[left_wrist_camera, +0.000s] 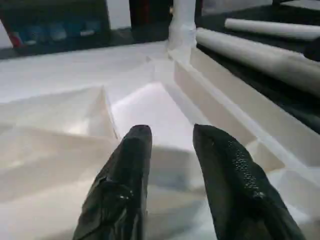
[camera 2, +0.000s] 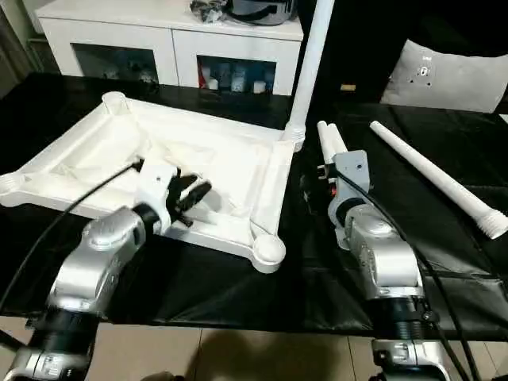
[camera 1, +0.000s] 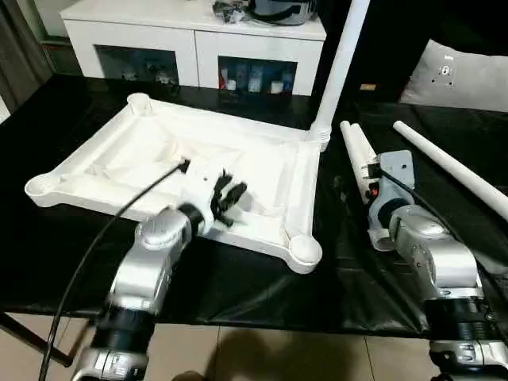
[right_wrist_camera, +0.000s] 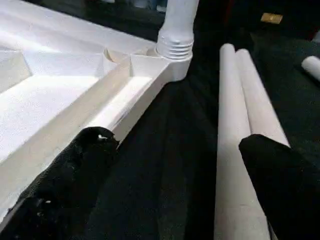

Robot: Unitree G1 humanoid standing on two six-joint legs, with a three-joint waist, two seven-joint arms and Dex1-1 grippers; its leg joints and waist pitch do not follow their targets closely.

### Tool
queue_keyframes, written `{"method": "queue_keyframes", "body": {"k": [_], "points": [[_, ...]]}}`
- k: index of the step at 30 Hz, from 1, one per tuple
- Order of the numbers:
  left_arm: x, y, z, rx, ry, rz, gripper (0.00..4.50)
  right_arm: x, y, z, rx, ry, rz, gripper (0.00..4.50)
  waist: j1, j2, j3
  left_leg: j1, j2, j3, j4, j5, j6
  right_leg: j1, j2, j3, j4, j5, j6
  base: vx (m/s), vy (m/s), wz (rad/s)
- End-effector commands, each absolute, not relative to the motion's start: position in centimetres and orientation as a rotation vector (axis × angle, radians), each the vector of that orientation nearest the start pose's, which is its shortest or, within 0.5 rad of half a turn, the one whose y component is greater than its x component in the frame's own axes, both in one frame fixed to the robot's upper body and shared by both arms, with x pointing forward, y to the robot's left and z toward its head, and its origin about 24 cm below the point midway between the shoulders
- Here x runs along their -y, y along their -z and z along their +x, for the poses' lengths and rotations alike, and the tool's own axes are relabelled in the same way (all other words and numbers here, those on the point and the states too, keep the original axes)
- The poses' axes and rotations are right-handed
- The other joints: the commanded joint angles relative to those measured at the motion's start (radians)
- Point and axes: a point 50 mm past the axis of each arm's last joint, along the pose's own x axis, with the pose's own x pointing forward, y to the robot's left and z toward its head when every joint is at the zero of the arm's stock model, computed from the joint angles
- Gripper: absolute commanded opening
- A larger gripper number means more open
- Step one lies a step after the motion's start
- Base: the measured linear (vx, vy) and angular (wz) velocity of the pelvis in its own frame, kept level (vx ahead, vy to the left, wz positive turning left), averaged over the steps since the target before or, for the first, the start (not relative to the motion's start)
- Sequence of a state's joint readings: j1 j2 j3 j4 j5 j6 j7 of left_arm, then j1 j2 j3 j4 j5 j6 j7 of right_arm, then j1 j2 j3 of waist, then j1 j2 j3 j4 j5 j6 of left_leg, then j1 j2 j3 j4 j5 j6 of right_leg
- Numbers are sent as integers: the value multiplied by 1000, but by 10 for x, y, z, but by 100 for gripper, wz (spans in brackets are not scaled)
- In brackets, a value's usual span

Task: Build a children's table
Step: Rotate table base, then pick table leg

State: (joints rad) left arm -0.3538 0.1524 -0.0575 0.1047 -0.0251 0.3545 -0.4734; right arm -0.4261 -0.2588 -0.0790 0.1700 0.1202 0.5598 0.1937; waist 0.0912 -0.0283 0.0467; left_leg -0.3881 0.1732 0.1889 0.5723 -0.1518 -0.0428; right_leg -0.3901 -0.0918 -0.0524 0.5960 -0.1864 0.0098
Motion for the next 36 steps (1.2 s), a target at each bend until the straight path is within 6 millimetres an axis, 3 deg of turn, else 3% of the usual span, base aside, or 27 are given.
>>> {"method": "queue_keyframes", "body": {"k": [1,5,8,11,12,17,24,36], "points": [[-124,-85,306,-125,537,124,198,194,-80,327,-334,-94,-98,450,4,-8,-63,26,52,-21,-68,-247,-5,28,-50,36,-65,-199,-135,0,0,0],[-126,-82,301,-151,545,157,198,198,-77,331,-355,-44,-98,450,3,-7,-61,25,48,-19,-67,-248,-9,27,-48,36,-65,-192,-136,0,0,0],[-121,-81,292,-166,666,213,198,200,-80,342,-380,-32,-104,450,2,-12,-61,26,49,-20,-68,-259,-11,26,-50,35,-67,-219,-129,0,0,0],[-116,-82,287,-179,760,257,198,203,-81,349,-423,-21,-138,450,1,-13,-63,20,45,-16,-62,-210,-11,27,-46,38,-55,-165,-132,0,0,0],[-115,-83,284,-194,812,287,198,206,-82,355,-456,0,-127,450,3,-13,-64,23,45,-14,-60,-205,-8,25,-46,39,-55,-156,-133,0,0,0],[-113,-84,277,-252,928,304,216,217,-84,366,-518,64,-98,450,3,-20,-62,23,43,-9,-56,-203,-15,23,-45,41,-47,-154,-159,0,0,0],[-112,-89,275,-253,982,313,271,224,-82,373,-597,87,-66,450,-1,-25,-59,24,44,-8,-55,-240,-33,22,-44,41,-48,-176,-155,0,0,0],[-110,-87,274,-274,994,326,368,218,-65,371,-693,33,-16,450,0,-25,-60,24,45,-9,-52,-246,-37,22,-44,41,-47,-186,-159,0,0,0]]}}
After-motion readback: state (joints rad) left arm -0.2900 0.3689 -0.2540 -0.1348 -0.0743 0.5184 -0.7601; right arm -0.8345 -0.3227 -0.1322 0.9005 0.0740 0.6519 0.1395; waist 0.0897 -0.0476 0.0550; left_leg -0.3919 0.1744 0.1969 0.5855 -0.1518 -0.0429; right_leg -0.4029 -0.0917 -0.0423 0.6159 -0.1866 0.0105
